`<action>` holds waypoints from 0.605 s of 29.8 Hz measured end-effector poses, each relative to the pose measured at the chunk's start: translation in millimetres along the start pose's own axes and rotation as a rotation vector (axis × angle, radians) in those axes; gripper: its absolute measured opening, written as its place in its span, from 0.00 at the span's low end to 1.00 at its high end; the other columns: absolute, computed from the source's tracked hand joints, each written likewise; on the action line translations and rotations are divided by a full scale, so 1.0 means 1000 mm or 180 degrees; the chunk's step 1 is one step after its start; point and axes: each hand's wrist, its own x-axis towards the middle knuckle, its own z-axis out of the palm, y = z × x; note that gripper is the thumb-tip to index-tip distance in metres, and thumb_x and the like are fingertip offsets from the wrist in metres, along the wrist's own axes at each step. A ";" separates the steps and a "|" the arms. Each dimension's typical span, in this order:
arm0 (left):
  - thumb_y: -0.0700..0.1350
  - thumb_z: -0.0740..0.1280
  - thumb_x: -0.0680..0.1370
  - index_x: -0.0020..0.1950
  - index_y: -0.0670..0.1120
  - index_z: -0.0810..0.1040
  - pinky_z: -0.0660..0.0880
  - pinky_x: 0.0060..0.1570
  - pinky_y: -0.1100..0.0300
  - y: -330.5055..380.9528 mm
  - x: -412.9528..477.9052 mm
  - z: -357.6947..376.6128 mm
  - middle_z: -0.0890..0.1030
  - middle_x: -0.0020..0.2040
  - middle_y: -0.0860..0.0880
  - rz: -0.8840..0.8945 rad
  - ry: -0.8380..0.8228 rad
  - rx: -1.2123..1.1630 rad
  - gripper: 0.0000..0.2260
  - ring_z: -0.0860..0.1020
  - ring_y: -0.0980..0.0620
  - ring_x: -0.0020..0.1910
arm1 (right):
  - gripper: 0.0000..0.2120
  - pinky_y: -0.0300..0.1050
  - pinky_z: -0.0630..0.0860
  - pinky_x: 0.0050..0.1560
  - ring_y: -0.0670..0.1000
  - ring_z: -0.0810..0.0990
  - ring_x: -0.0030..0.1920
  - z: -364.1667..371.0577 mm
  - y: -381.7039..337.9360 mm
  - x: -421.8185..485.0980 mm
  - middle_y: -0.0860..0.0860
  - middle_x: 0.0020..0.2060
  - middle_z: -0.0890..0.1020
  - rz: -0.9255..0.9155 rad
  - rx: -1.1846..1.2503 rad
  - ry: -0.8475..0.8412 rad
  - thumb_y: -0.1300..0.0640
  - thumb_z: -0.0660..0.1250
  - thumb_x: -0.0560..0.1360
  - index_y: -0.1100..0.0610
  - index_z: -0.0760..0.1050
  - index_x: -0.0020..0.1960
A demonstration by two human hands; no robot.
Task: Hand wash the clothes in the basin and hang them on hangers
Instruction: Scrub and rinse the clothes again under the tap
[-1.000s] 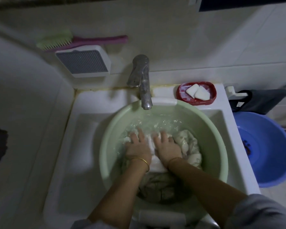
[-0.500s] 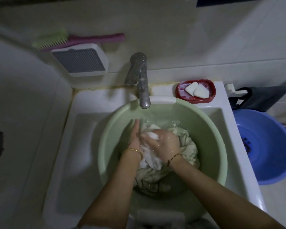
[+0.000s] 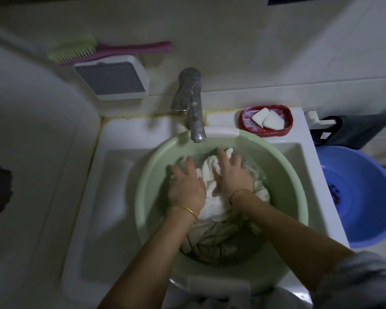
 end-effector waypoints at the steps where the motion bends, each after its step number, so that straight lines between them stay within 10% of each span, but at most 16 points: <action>1: 0.54 0.55 0.80 0.77 0.51 0.49 0.66 0.63 0.49 -0.003 -0.001 0.008 0.53 0.74 0.36 0.0176 -0.0051 0.0525 0.28 0.65 0.36 0.66 | 0.36 0.56 0.78 0.48 0.63 0.73 0.60 0.013 0.003 -0.004 0.61 0.72 0.60 -0.0088 -0.0370 -0.0011 0.48 0.64 0.77 0.48 0.46 0.77; 4: 0.58 0.47 0.82 0.78 0.55 0.44 0.49 0.69 0.36 -0.009 -0.002 0.035 0.38 0.77 0.42 0.0341 -0.0576 0.1176 0.26 0.45 0.34 0.74 | 0.35 0.53 0.78 0.36 0.64 0.76 0.56 0.030 0.000 -0.020 0.62 0.73 0.62 -0.0520 -0.1002 -0.0062 0.45 0.64 0.76 0.50 0.51 0.77; 7: 0.57 0.47 0.82 0.78 0.54 0.47 0.46 0.67 0.32 -0.015 -0.001 0.052 0.39 0.78 0.43 0.0280 -0.1010 0.1458 0.25 0.41 0.33 0.74 | 0.28 0.58 0.74 0.53 0.65 0.66 0.68 0.041 0.009 -0.017 0.62 0.76 0.49 -0.0892 -0.1093 -0.0875 0.51 0.49 0.83 0.55 0.41 0.78; 9: 0.54 0.50 0.82 0.77 0.56 0.49 0.54 0.66 0.35 -0.021 0.000 0.063 0.47 0.77 0.43 0.0243 -0.1149 0.1287 0.24 0.50 0.34 0.73 | 0.23 0.53 0.63 0.67 0.60 0.63 0.71 0.035 0.013 -0.011 0.61 0.75 0.56 -0.0457 -0.0710 -0.1013 0.57 0.47 0.84 0.61 0.50 0.76; 14: 0.44 0.60 0.78 0.60 0.50 0.77 0.73 0.56 0.55 -0.023 0.018 0.046 0.77 0.58 0.43 -0.0435 -0.0463 -0.1218 0.13 0.77 0.43 0.55 | 0.17 0.46 0.61 0.68 0.56 0.69 0.68 0.029 -0.001 -0.011 0.59 0.67 0.71 0.0594 0.1184 -0.0247 0.62 0.51 0.81 0.61 0.66 0.69; 18: 0.61 0.63 0.69 0.41 0.45 0.80 0.74 0.45 0.59 -0.019 0.038 0.026 0.81 0.37 0.48 -0.1809 -0.0708 -0.3737 0.20 0.79 0.46 0.44 | 0.14 0.51 0.78 0.41 0.54 0.81 0.39 0.001 -0.023 -0.038 0.55 0.36 0.83 0.0223 0.2670 0.0038 0.46 0.68 0.72 0.57 0.78 0.38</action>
